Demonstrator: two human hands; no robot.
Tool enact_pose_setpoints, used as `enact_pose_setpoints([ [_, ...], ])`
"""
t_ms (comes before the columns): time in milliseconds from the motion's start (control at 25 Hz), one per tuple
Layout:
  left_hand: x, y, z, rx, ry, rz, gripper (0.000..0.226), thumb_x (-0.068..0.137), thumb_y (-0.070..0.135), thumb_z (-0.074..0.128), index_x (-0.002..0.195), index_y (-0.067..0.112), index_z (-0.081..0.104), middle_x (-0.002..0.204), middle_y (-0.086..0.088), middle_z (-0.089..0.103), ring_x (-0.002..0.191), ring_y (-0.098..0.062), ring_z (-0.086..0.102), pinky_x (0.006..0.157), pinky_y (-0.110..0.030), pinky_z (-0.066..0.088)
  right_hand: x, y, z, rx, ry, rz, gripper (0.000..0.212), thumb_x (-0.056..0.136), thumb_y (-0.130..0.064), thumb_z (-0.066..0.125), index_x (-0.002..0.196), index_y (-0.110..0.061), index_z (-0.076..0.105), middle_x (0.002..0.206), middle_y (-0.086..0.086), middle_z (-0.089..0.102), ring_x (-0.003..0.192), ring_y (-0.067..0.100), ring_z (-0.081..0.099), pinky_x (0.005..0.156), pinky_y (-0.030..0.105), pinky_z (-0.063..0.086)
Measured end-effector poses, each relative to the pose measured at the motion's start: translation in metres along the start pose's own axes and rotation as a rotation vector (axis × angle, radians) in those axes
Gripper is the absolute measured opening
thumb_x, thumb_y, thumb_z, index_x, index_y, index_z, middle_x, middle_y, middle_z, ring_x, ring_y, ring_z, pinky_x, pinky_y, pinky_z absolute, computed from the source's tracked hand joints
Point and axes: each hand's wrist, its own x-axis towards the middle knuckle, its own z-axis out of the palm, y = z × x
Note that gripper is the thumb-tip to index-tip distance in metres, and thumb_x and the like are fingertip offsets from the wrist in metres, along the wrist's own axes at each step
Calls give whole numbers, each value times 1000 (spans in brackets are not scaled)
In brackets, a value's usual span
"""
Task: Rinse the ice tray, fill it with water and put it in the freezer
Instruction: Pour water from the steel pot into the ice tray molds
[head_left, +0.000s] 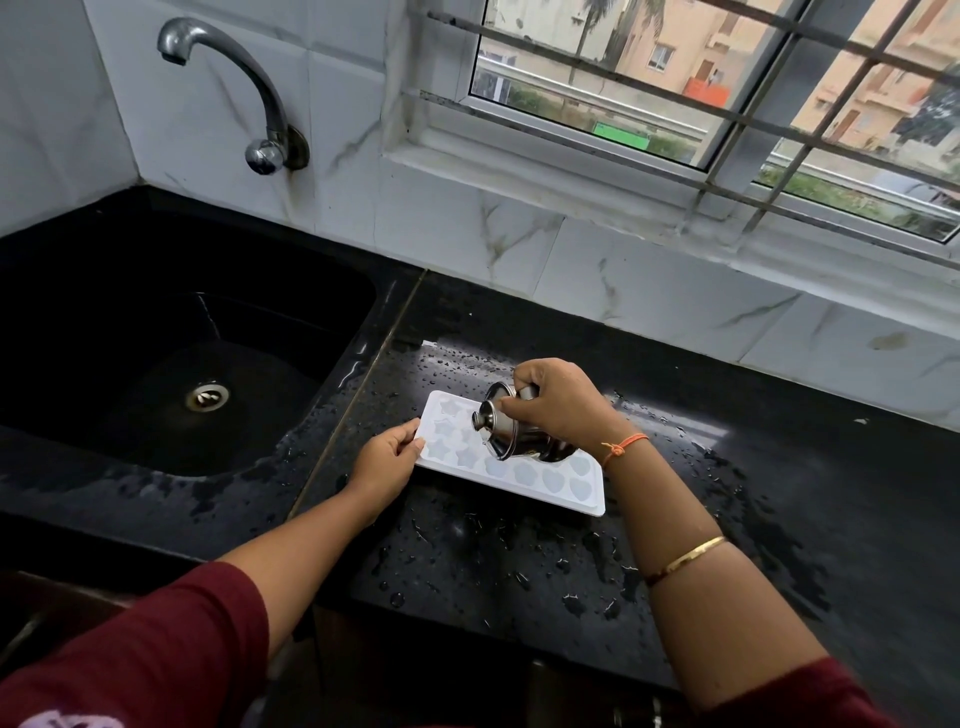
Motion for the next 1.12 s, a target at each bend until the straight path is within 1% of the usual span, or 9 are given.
enact_pose_setpoints([
  [160, 0, 0, -1, -7, -5, -5, 42, 93, 9, 52, 134, 2, 47, 139, -7, 51, 127, -16, 48, 100, -18, 32, -2, 5, -1, 75, 27, 31, 47, 81, -13, 66, 51, -17, 31, 52, -4, 34, 49, 10, 29, 48, 20, 27],
  [280, -1, 0, -1, -7, -14, 0, 43, 92, 8, 53, 134, 3, 47, 136, -6, 54, 115, -10, 52, 98, -19, 34, -4, 11, -5, 110, 27, 68, 46, 81, -14, 67, 51, -17, 32, 52, -3, 34, 50, 10, 30, 49, 21, 28],
  [360, -2, -1, -1, -17, -27, -5, 44, 91, 7, 55, 134, 3, 47, 135, -6, 55, 110, -8, 52, 97, -20, 36, -5, 14, -8, 81, 23, 83, 46, 80, -14, 67, 51, -17, 32, 52, -3, 34, 50, 11, 29, 50, 24, 28],
  [600, -3, 1, -2, -57, -51, -4, 46, 89, 2, 57, 133, 2, 47, 128, -9, 60, 104, -12, 56, 97, -25, 40, -8, 16, -13, -31, -8, 82, 44, 80, -15, 65, 53, -17, 31, 54, -2, 35, 54, 13, 29, 53, 27, 28],
  [720, -4, 2, -1, -57, -47, -7, 46, 89, 1, 56, 134, 0, 46, 130, -10, 58, 106, -11, 54, 91, -20, 40, -9, 15, -14, -55, -28, 69, 44, 81, -16, 65, 52, -18, 32, 55, -2, 36, 53, 13, 30, 50, 25, 27],
  [840, -4, 2, 0, -49, -46, -2, 46, 89, 0, 55, 134, -1, 45, 130, -10, 57, 107, -8, 52, 77, -2, 42, -9, 15, -13, -66, -40, 61, 44, 81, -17, 66, 52, -17, 33, 57, -1, 37, 54, 14, 31, 51, 24, 28],
  [880, -4, 3, 0, -47, -45, -1, 46, 89, 1, 55, 134, -1, 45, 130, -10, 57, 107, -8, 52, 76, -2, 42, -8, 15, -13, -69, -41, 59, 44, 81, -17, 66, 52, -17, 33, 58, -1, 37, 55, 14, 31, 51, 25, 28],
  [1000, -4, 3, 0, -42, -38, 4, 46, 89, 2, 56, 134, 0, 46, 131, -9, 57, 106, -8, 52, 89, -19, 39, -8, 15, -13, -69, -41, 56, 45, 81, -17, 66, 52, -17, 32, 58, -1, 37, 55, 14, 30, 52, 26, 29],
  [1120, -4, 2, -1, -25, -43, 11, 45, 90, 3, 56, 134, 2, 47, 130, -8, 58, 106, -10, 54, 92, -22, 38, -8, 15, -13, -61, -43, 56, 44, 82, -18, 66, 53, -17, 34, 59, -1, 38, 55, 13, 32, 52, 25, 30],
])
